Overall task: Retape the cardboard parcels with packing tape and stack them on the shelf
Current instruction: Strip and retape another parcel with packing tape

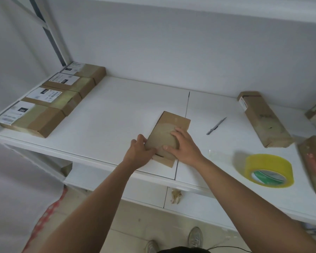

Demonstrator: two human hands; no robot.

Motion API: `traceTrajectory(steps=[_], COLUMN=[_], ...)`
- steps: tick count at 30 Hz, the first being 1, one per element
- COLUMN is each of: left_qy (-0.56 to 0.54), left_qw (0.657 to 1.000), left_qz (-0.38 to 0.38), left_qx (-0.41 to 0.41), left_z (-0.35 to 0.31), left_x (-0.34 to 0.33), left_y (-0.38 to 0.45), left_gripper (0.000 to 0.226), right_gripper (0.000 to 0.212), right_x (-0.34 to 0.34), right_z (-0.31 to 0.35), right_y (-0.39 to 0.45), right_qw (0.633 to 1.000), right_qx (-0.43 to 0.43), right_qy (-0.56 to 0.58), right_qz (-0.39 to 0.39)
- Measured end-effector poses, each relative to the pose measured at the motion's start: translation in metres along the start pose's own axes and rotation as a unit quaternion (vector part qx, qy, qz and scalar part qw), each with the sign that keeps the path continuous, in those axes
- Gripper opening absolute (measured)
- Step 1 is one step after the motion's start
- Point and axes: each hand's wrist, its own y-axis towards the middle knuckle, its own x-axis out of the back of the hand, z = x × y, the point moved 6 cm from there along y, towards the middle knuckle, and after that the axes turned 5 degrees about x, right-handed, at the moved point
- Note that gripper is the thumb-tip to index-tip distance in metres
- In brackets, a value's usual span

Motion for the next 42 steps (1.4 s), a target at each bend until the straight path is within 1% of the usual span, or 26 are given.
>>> traceTrajectory(steps=[2,5,8,11,13,15,16,18,19,20,22,23,24,25,27,28,30,31,33,36,40,42], left_qy=[0.0,0.005,0.006,0.027,0.046,0.089,0.132,0.214,0.226,0.223,0.186,0.165,0.153,0.15,0.183,0.215,0.262,0.268,0.272,0.281,0.263,0.233], left_qw=[1.0,1.0,1.0,0.999,0.998,0.994,0.987,0.962,0.951,0.944,0.933,0.935,0.939,0.946,0.953,0.951,0.944,0.943,0.942,0.936,0.94,0.949], left_qz=[0.005,0.006,-0.002,-0.019,-0.035,-0.067,-0.095,-0.168,-0.206,-0.233,-0.243,-0.21,-0.166,-0.117,-0.031,0.004,0.052,0.071,0.09,0.102,0.109,0.116], left_qx=[-0.003,-0.009,-0.007,-0.007,-0.006,-0.003,-0.003,-0.013,-0.036,-0.075,-0.188,-0.234,-0.258,-0.263,-0.241,-0.224,-0.194,-0.182,-0.177,-0.186,-0.191,-0.176], left_z=[-0.001,-0.003,-0.006,-0.009,-0.013,-0.018,-0.021,-0.033,-0.044,-0.057,-0.093,-0.112,-0.129,-0.144,-0.16,-0.163,-0.165,-0.166,-0.167,-0.169,-0.169,-0.168], left_x=[-0.001,-0.002,-0.006,-0.009,-0.011,-0.012,-0.013,-0.016,-0.018,-0.024,-0.045,-0.06,-0.077,-0.095,-0.129,-0.143,-0.161,-0.164,-0.165,-0.163,-0.158,-0.155], left_y=[0.0,-0.005,-0.012,-0.017,-0.02,-0.025,-0.027,-0.03,-0.033,-0.036,-0.044,-0.047,-0.049,-0.049,-0.041,-0.034,-0.023,-0.017,-0.01,-0.008,-0.007,-0.01], left_gripper=[0.045,0.045,0.045,0.046,0.051,0.06,0.062,0.058,0.054,0.049,0.036,0.029,0.025,0.026,0.037,0.045,0.055,0.055,0.049,0.031,0.017,0.016], right_gripper=[0.069,0.062,0.061,0.062,0.066,0.071,0.072,0.069,0.067,0.063,0.05,0.042,0.037,0.037,0.05,0.058,0.063,0.062,0.059,0.055,0.052,0.051], right_x=[0.001,0.002,0.0,0.002,0.003,0.004,0.008,0.028,0.045,0.065,0.11,0.132,0.151,0.166,0.183,0.188,0.19,0.189,0.189,0.188,0.186,0.188], right_z=[-0.003,-0.006,-0.01,-0.008,-0.002,0.001,0.002,0.002,-0.001,-0.006,-0.024,-0.037,-0.051,-0.067,-0.096,-0.108,-0.129,-0.138,-0.151,-0.157,-0.161,-0.161], right_y=[0.001,0.001,-0.002,-0.005,-0.006,-0.007,-0.008,-0.012,-0.015,-0.019,-0.03,-0.037,-0.045,-0.054,-0.076,-0.087,-0.103,-0.109,-0.114,-0.115,-0.113,-0.112], right_qw=[1.0,0.999,0.998,1.0,0.996,0.994,0.994,0.995,0.994,0.993,0.984,0.979,0.974,0.97,0.955,0.947,0.94,0.943,0.954,0.968,0.974,0.976], right_qx=[-0.001,0.007,0.006,0.006,0.015,0.02,0.027,0.049,0.058,0.063,0.055,0.033,-0.002,-0.048,-0.135,-0.161,-0.188,-0.195,-0.199,-0.183,-0.164,-0.156], right_qy=[0.011,0.043,0.054,-0.021,-0.083,-0.107,-0.105,-0.091,-0.089,-0.101,-0.158,-0.191,-0.219,-0.238,-0.258,-0.263,-0.249,-0.226,-0.173,-0.126,-0.107,-0.102], right_qz=[0.001,-0.001,0.015,-0.005,-0.019,-0.003,0.007,0.006,-0.006,-0.023,-0.058,-0.064,-0.054,-0.028,0.051,0.089,0.142,0.151,0.139,0.113,0.111,0.115])
